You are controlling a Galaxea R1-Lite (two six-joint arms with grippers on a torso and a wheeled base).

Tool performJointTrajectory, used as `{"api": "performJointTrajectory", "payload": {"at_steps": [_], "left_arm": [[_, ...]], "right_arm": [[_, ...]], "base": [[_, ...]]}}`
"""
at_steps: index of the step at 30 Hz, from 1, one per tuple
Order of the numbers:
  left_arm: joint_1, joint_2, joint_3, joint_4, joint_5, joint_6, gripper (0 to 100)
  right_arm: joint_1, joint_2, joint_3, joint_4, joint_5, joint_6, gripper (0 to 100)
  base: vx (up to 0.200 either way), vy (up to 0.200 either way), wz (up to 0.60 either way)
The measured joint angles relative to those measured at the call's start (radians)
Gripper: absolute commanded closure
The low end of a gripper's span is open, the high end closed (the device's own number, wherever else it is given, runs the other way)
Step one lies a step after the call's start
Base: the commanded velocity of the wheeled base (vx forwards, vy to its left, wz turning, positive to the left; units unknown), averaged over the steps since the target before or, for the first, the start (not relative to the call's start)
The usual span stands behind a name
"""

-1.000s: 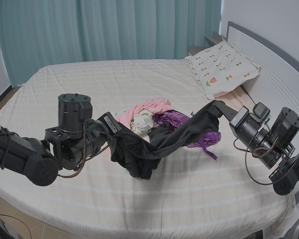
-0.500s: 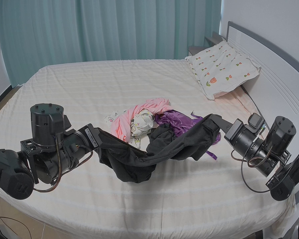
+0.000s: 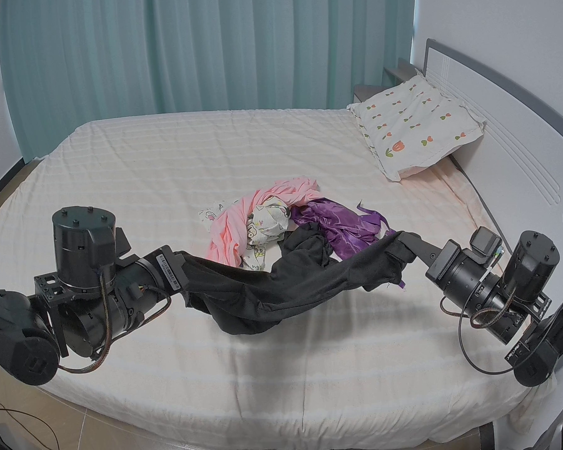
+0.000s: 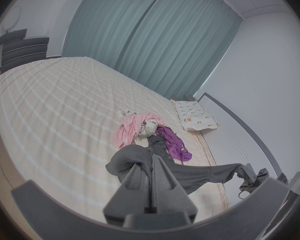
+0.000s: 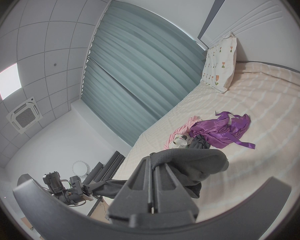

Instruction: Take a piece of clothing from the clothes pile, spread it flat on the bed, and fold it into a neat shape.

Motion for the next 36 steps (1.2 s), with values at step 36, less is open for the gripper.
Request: {"api": "performJointTrajectory", "payload": {"at_steps": [36], "left_arm": [[0.010,-0.033,0.040,0.000,0.005,-0.002,100]], "right_arm": [[0.042,-0.034,0.011,-0.001,-0.033,-0.037,100]], "base": [[0.000,0.117,0.00]]}}
